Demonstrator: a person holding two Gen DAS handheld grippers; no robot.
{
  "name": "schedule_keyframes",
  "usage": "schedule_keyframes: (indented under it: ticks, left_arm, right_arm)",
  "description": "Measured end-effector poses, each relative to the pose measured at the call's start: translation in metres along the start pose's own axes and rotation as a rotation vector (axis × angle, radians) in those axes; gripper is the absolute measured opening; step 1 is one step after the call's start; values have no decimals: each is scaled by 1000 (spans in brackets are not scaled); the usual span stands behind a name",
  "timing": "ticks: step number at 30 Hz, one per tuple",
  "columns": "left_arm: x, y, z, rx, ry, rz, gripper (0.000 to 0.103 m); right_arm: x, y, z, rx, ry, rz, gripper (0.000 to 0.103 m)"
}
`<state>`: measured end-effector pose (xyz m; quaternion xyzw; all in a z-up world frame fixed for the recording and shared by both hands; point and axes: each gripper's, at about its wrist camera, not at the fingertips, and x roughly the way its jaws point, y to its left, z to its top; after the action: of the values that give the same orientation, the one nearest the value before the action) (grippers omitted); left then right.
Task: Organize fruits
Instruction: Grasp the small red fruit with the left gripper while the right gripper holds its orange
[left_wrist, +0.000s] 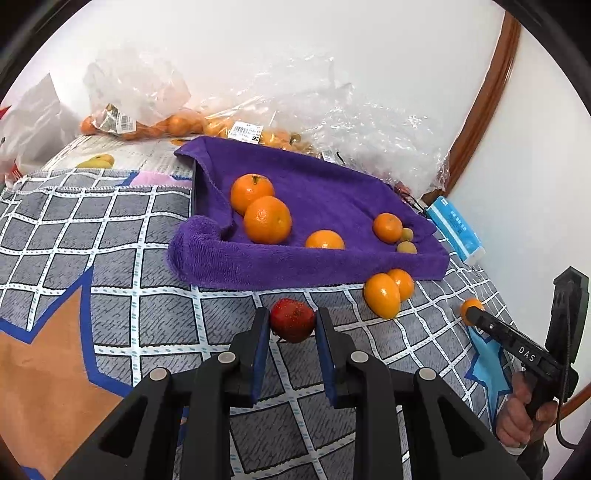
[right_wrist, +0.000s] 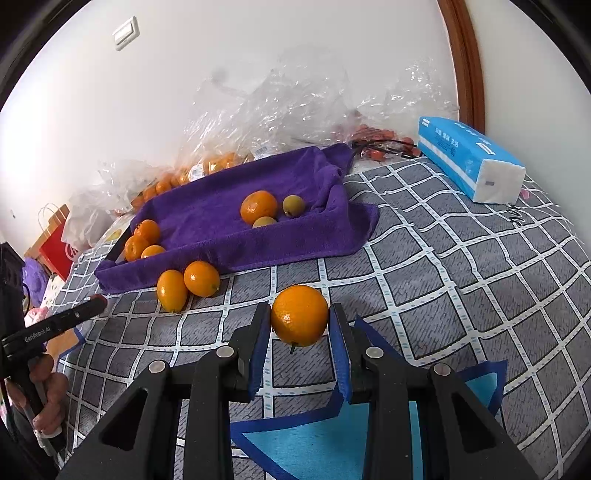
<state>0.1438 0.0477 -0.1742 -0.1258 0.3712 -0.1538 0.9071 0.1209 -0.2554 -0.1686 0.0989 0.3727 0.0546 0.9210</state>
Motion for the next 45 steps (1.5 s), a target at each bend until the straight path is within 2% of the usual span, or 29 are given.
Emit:
schedule_keyframes:
  ticks: [5, 11, 16, 27, 36, 39, 45]
  left_arm:
    - [2, 0, 0, -5, 3, 41, 24]
    - [3, -5, 0, 35, 12, 71, 24]
    - [3, -1, 1, 16, 13, 89, 24]
    - [-3, -10, -1, 69, -13, 61, 24]
    - [-6, -8, 0, 54, -31, 58, 24]
    - [-7, -8, 0, 52, -37, 58, 24]
    - [-7, -4, 2, 34, -40, 54, 24]
  right_arm:
    - [1, 2, 0, -8, 6, -13, 32]
    - [1, 3, 0, -9, 5, -23, 32]
    - [1, 2, 0, -2, 4, -25, 32]
    - [-1, 2, -1, -3, -5, -34, 32]
    - [-6, -4, 0, 24, -23, 10, 32]
    - [-11, -4, -1, 28, -49, -4, 32]
    - [-19, 3, 1, 19, -32, 10, 32]
